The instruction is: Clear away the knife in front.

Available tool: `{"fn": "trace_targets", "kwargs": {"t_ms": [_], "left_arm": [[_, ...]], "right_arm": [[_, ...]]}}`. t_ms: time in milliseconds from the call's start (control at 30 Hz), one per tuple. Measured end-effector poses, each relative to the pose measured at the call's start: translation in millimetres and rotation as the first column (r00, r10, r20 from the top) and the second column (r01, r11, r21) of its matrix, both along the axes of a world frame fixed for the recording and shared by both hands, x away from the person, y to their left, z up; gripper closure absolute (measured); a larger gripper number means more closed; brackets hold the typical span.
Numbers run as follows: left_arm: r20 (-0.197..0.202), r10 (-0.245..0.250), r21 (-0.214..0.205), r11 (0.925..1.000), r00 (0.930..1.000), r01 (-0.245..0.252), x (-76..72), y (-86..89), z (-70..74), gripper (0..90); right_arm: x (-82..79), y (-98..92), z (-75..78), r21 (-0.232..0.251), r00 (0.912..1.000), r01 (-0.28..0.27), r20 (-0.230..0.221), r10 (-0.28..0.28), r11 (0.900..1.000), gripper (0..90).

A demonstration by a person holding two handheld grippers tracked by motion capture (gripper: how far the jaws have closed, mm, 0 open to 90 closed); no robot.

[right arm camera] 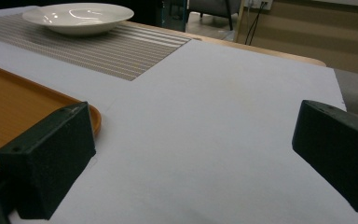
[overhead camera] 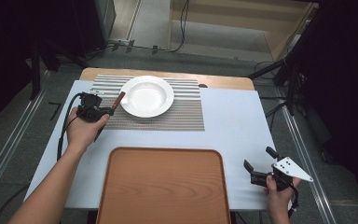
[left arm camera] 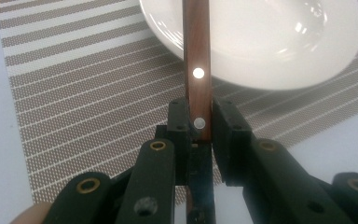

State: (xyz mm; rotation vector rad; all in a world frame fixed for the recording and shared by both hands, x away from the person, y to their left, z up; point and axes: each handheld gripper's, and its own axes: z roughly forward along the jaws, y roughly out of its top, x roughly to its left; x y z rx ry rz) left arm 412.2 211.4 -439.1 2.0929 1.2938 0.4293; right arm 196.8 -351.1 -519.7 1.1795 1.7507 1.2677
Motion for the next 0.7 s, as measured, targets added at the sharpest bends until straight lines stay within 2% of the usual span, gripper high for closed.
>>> {"fn": "trace_targets", "kwargs": {"t_ms": [433, 700], "left_arm": [[0.025, -0.053, -0.007, 0.9986, 0.9983, 0.053, -35.4, -1.4, 7.3, 76.8], [0.033, -0.081, -0.033, 0.9961, 0.9962, 0.082, -58.4, -5.9, 4.9, 76.8]], "right_arm": [[0.5, 0.1, -0.1, -0.006, 1.0000, -0.003, 0.004, 0.003, 1.0000, 0.0], [0.1, 0.3, -0.1, -0.003, 1.0000, -0.004, 0.002, 0.004, 1.0000, 0.0]]}}
